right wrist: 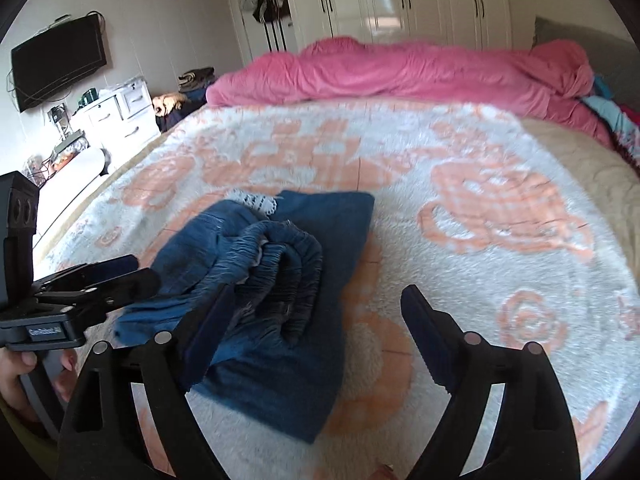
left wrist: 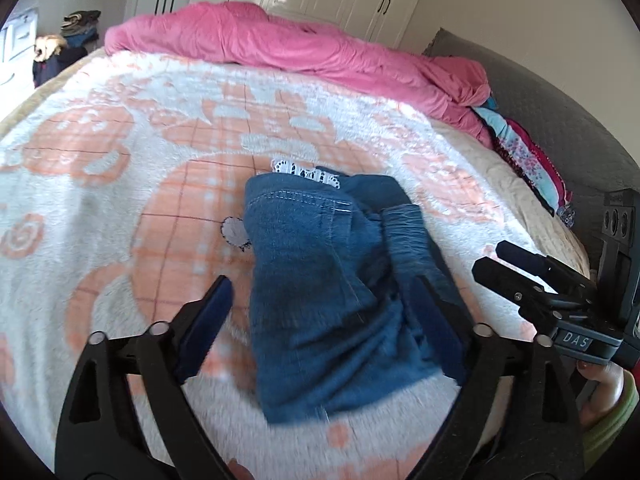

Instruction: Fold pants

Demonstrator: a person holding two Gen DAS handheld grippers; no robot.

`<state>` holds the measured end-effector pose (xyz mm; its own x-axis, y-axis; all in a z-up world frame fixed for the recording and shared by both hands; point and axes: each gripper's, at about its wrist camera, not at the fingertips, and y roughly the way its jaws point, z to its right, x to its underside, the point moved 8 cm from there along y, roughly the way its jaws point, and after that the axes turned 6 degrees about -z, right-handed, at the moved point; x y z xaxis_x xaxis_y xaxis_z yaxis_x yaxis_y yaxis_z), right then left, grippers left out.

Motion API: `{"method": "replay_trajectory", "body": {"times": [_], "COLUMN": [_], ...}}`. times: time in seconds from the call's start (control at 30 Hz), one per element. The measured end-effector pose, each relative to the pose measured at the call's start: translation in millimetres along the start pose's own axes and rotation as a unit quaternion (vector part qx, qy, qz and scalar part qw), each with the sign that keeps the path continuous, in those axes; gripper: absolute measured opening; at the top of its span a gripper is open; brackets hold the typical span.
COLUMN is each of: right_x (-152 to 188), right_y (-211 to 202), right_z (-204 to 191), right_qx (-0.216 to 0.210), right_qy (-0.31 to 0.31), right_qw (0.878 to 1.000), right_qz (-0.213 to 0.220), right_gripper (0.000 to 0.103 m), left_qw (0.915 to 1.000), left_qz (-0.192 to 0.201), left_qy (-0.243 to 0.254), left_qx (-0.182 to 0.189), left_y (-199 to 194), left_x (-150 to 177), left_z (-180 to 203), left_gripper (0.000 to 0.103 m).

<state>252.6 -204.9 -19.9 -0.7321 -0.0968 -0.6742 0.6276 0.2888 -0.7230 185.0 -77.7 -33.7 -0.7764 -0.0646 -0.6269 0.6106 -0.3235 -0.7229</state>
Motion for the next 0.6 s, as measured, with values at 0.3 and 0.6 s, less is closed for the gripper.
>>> {"method": "replay_trajectory", "body": {"times": [0.3, 0.6], "right_x": [15.7, 58.9], "right_y": [-46.9, -71.5], "right_z": [-12.0, -27.0], "right_qx": [0.014, 0.010], "right_qy": [-0.011, -0.016], "right_qw": [0.999, 0.999], "right_qz": [0.051, 0.049], "right_gripper": [0.095, 0.098], "left_qw": [0.9996, 0.9989], "left_qz": [0.010, 0.004], "left_qy": [0.013, 0.018], "left_qx": [-0.023, -0.044], "left_y": [-37.7, -54.7], "left_x": [29.4, 60.2], "left_z": [8.4, 4.6], "left_gripper": [0.093, 0.093]}}
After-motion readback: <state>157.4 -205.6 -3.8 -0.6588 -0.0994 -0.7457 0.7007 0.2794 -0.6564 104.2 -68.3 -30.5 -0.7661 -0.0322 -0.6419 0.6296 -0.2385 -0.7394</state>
